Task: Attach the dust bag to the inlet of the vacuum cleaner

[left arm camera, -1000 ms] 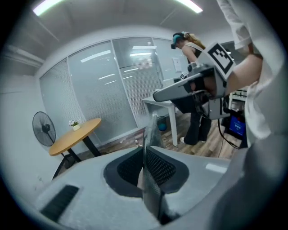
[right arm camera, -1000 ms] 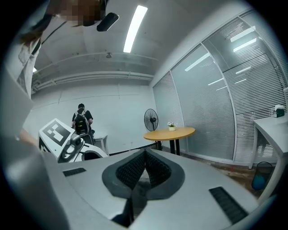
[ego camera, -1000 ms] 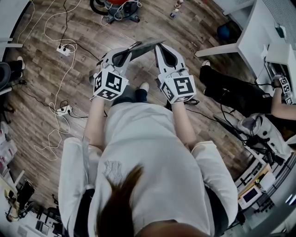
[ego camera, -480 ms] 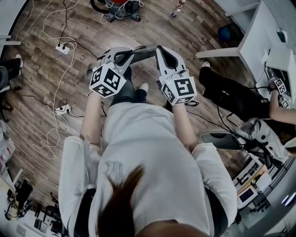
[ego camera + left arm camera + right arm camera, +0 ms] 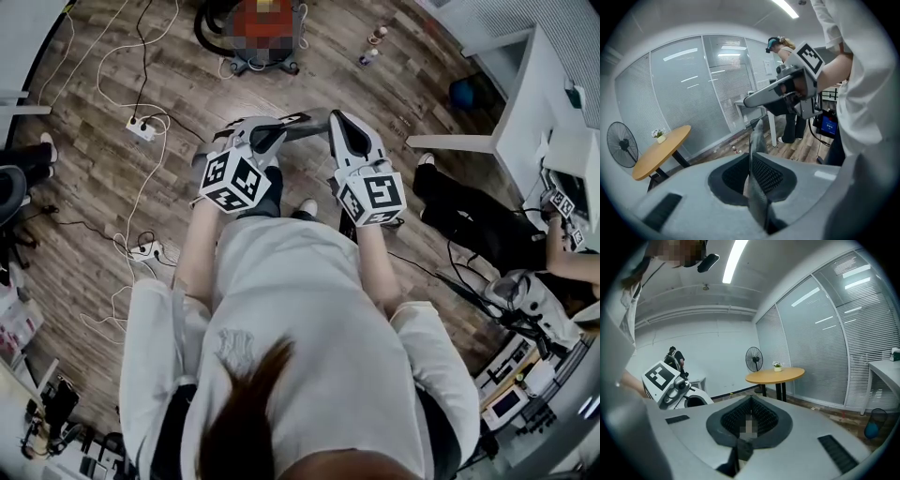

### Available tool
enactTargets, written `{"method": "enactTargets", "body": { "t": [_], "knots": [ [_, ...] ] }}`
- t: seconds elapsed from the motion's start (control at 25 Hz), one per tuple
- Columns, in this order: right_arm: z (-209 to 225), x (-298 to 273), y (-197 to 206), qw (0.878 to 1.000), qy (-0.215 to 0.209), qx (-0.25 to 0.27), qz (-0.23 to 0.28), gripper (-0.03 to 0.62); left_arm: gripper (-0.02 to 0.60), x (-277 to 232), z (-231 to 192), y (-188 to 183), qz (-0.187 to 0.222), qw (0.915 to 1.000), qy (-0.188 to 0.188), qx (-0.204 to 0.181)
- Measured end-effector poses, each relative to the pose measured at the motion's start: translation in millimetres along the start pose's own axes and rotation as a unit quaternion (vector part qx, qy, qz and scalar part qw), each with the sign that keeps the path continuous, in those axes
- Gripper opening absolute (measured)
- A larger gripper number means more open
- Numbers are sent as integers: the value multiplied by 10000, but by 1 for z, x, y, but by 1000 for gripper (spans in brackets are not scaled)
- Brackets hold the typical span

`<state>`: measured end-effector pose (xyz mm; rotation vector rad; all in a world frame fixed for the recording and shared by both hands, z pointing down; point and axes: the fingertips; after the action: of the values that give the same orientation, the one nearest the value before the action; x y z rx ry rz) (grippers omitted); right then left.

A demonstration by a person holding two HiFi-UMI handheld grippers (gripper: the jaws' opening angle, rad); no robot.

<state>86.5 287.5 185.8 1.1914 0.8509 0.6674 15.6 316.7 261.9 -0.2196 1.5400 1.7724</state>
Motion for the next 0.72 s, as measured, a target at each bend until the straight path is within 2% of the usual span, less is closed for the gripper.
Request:
{"method": "enactTargets", "body": {
  "t": [0.32, 0.72],
  "knots": [
    [-16, -48, -11, 9998, 124, 117, -50, 5, 37, 12, -40, 25, 17, 9995, 226, -211],
    [0, -79, -14, 9997, 130, 114, -158, 5, 37, -1, -64, 32, -40, 9997, 247, -76]
  ]
}}
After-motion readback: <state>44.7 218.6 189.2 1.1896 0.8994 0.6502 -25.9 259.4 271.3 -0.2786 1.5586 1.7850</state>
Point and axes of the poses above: the fingertips, and each gripper's own axes: x backward along the fingers, z to its right, y out of its underside, and after that the axes turned 1 degree about z, right-handed
